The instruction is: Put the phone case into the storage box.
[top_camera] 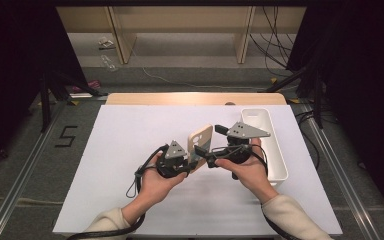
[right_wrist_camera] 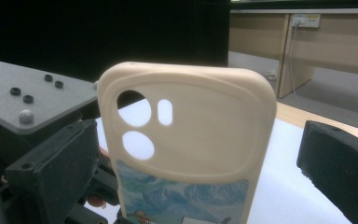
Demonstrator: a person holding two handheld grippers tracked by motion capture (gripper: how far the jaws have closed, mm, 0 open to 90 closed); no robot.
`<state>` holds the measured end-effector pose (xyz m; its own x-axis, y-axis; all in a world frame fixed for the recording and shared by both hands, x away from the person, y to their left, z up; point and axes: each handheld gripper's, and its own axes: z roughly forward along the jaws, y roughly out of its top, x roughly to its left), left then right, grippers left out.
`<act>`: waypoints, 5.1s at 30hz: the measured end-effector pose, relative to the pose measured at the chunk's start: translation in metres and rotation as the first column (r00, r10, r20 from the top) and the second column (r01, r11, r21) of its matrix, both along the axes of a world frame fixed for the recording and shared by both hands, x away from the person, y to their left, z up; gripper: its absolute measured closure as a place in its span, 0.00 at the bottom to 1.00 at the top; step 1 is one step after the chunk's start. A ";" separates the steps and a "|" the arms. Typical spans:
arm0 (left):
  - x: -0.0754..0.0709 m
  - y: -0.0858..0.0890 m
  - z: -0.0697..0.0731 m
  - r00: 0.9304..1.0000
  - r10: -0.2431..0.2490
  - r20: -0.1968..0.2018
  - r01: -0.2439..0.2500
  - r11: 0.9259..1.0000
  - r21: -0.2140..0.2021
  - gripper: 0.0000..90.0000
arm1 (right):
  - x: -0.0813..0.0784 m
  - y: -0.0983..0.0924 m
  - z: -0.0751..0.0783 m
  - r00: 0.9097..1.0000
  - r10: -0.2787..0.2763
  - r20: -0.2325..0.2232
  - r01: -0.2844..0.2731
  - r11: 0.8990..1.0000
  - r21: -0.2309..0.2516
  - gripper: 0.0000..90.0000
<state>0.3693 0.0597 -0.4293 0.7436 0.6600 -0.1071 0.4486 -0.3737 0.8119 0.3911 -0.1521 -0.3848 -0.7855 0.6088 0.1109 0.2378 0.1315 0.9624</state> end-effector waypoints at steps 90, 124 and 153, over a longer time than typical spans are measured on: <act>-0.016 0.003 0.013 0.997 -0.075 0.036 0.074 0.996 0.045 0.05 | -0.005 0.001 0.004 0.994 -0.092 0.051 0.090 0.995 0.034 0.15; -0.034 0.064 0.013 0.998 -0.018 0.064 0.015 0.999 0.051 0.00 | 0.001 -0.013 0.014 0.990 -0.128 0.064 0.126 0.991 0.037 0.15; -0.040 0.097 0.008 0.997 0.034 0.074 -0.039 0.997 0.066 0.00 | 0.008 -0.030 0.023 0.980 -0.178 0.083 0.175 0.984 0.043 0.15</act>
